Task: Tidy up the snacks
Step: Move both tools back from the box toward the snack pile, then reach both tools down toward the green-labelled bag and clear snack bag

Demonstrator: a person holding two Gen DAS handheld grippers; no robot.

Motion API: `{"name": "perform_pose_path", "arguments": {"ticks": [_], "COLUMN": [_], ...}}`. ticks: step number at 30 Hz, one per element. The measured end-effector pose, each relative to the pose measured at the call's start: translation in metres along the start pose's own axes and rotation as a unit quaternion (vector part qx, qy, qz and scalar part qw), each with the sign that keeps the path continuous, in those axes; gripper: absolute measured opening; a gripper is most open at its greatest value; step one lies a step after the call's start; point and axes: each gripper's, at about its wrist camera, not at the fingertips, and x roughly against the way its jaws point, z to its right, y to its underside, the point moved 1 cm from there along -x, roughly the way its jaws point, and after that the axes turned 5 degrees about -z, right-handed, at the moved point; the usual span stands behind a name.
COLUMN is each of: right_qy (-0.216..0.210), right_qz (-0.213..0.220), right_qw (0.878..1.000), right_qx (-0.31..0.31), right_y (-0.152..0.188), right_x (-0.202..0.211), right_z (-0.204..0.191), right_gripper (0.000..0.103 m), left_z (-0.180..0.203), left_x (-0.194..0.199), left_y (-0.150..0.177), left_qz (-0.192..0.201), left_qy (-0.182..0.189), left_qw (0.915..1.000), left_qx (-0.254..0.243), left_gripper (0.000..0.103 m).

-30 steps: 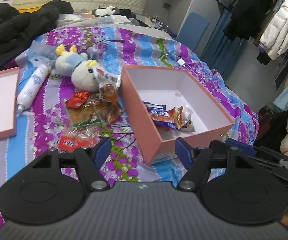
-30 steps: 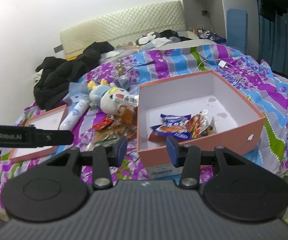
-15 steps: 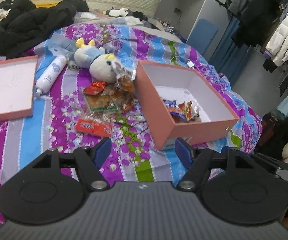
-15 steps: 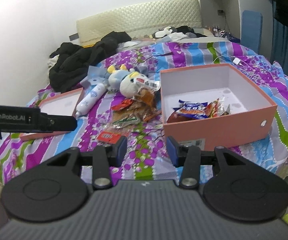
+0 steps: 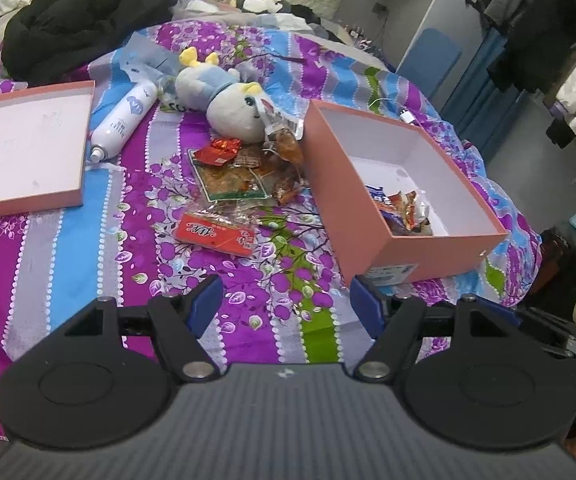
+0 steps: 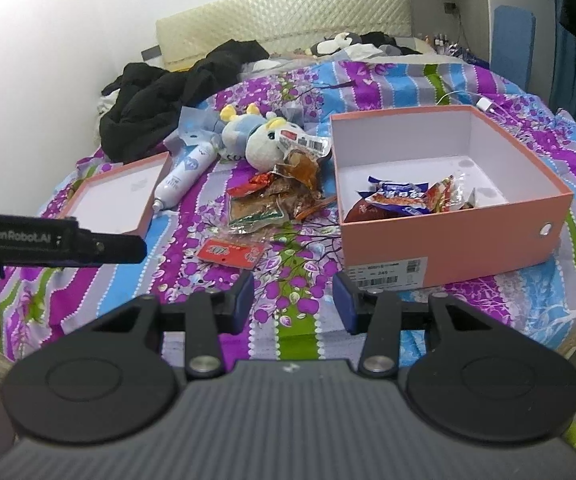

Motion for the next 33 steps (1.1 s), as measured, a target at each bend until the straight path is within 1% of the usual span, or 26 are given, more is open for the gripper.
{"name": "perform_pose_path", "arguments": {"ticks": [8, 13, 16, 21, 25, 28, 30, 31, 33], "right_qy": [-0.002, 0.007, 0.006, 0.006, -0.012, -0.024, -0.032, -0.039, -0.051], "right_qz": [-0.018, -0.017, -0.019, -0.024, -0.039, -0.052, -0.065, -0.071, -0.082], "right_qw": [1.000, 0.999, 0.998, 0.995, 0.995, 0.994, 0.994, 0.994, 0.994], "right_qx": [0.022, 0.049, 0.064, 0.096, 0.094, 0.091, 0.081, 0.071, 0.056], "right_y": [-0.009, -0.020, -0.029, -0.040, -0.048, -0.051, -0.051, -0.050, -0.048], "right_x": [-0.033, -0.055, -0.072, -0.102, -0.135, -0.160, -0.177, -0.185, -0.199], "right_z": [-0.007, -0.015, -0.020, -0.033, -0.041, -0.045, -0.046, -0.045, -0.044], "right_gripper": [0.046, 0.046, 0.046, 0.046, 0.046, 0.046, 0.056, 0.062, 0.062], "left_z": [-0.017, -0.038, -0.050, -0.074, -0.095, -0.107, -0.114, -0.117, -0.123], "left_x": [-0.034, -0.055, -0.067, -0.098, -0.128, -0.151, -0.169, -0.178, -0.195], "left_y": [-0.021, -0.043, -0.056, -0.078, -0.093, -0.105, -0.112, -0.114, -0.118], "left_qz": [-0.015, -0.016, -0.016, -0.029, -0.036, -0.043, -0.052, -0.058, -0.070], "left_qy": [-0.008, -0.014, -0.022, -0.027, -0.009, 0.014, 0.028, 0.037, 0.053], "left_qw": [0.9998, 0.9991, 0.9987, 0.9981, 0.9971, 0.9955, 0.9938, 0.9928, 0.9897], "left_qx": [0.010, 0.038, 0.043, 0.048, 0.066, 0.084, 0.094, 0.098, 0.112], "left_gripper": [0.075, 0.075, 0.075, 0.075, 0.075, 0.075, 0.074, 0.074, 0.074]}}
